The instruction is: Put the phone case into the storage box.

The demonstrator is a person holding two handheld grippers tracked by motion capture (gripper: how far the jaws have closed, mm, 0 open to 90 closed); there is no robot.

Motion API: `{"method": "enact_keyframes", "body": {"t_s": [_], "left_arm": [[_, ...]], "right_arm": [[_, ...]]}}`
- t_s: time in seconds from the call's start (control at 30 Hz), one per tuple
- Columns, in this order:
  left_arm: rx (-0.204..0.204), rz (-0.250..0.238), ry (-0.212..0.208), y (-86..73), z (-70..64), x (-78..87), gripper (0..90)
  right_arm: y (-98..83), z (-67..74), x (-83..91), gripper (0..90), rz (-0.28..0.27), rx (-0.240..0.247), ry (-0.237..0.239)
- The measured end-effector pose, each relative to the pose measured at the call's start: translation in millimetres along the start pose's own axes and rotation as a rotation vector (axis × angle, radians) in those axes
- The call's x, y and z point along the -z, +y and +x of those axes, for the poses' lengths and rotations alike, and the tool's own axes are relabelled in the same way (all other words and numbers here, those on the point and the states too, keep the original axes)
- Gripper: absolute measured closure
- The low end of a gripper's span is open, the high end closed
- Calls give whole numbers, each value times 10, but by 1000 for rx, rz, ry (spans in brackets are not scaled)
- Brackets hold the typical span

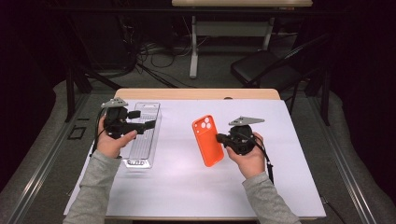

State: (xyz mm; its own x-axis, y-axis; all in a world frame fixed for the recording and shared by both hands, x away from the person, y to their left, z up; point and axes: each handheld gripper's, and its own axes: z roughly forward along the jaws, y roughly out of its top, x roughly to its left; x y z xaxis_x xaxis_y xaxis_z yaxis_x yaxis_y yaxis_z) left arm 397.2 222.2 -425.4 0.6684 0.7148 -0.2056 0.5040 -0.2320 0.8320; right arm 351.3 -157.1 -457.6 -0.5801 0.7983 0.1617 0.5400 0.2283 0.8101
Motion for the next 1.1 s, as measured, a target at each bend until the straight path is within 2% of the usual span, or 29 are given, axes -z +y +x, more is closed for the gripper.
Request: {"method": "enact_keyframes", "body": {"t_s": [0.1,0.3,0.47,0.53,0.73,0.87,1.03,1.1], "left_arm": [[-6,3,-7,0,-42,-27,159],[-27,4,-19,5,-158,-81,164],[-36,-6,-26,15,-261,-120,169],[-39,-14,-42,17,-300,-133,169],[-52,-15,-71,22,-384,-174,174],[-48,-33,-107,12,-454,-218,201],[-63,-25,-131,6,-520,-264,214],[-66,-12,-156,2,-563,-301,236]], "right_arm": [[-31,9,-25,890,-12,9,-17],[-68,8,-44,890,-43,-2,-24],[-95,39,-33,889,-78,10,-33],[-107,51,-25,889,-102,13,-37],[-129,64,-18,889,-123,13,-45],[-147,76,-23,890,-122,9,-51],[-159,93,-27,889,-132,14,-57],[-167,102,-30,890,-142,18,-60]]}}
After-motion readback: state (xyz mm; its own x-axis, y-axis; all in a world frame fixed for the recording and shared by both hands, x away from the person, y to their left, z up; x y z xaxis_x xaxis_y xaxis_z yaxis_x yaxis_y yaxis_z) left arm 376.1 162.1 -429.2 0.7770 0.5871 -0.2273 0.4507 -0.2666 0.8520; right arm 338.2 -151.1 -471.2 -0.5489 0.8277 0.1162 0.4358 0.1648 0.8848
